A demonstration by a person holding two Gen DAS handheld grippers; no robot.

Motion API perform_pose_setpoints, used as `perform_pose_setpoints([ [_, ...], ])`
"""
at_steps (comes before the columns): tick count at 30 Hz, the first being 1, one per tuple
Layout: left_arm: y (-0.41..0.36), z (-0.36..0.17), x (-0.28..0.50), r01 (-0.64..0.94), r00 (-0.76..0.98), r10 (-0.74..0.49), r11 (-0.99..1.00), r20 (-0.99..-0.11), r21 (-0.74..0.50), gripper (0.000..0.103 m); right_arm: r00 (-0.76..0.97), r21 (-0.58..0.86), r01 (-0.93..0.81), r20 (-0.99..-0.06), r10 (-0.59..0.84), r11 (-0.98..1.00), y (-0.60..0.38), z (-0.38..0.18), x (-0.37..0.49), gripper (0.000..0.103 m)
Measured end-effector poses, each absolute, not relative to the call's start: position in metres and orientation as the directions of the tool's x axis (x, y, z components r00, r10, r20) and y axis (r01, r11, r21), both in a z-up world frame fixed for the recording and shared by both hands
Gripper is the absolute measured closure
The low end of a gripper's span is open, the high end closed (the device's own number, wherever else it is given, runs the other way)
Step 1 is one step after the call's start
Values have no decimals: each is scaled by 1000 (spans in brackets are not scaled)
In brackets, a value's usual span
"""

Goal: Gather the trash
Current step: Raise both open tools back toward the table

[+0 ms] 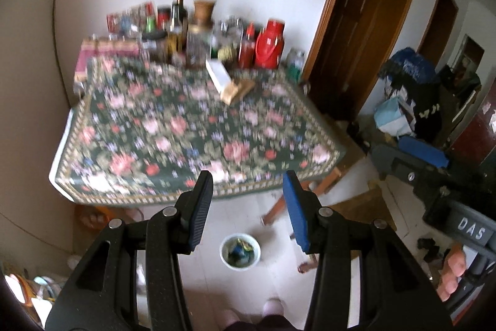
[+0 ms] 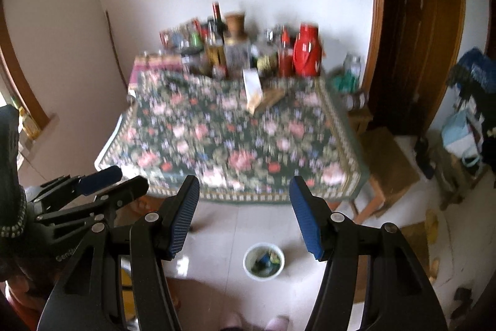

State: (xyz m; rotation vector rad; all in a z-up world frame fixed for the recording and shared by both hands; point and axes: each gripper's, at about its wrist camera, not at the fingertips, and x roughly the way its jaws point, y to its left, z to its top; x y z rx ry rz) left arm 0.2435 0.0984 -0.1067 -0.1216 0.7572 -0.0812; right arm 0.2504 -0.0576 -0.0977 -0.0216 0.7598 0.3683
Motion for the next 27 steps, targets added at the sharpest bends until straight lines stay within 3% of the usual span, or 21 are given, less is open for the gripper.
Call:
perform_pose_setpoints([
  [8,120,-45,207,82,835,-128,991,-535,-108,46,780,95,-299,-549,301,949,-54,-46,224,46],
  [9,121,-40,204,83,846,-123,991,-518,-101,43,786,98,-297,-539,302,950,-54,-43,221,44],
  [11,123,-31,199,78,867,-113,993,-486,-92,34,803,107,-291,-513,303,951,-57,-36,218,32],
  [13,125,-25,199,78,874,-116,992,-471,-100,15,818,108,-278,-495,294,955,-58,-32,217,25],
  [15,125,-22,202,80,878,-122,991,-462,-110,10,833,99,-255,-482,271,962,-60,-30,219,21],
  [19,120,-21,218,75,879,-113,992,-464,-99,9,851,86,-227,-468,240,970,-68,-31,235,13],
  [27,108,-19,281,26,890,-61,996,-453,-82,9,847,93,-235,-469,250,968,-90,-37,297,13],
])
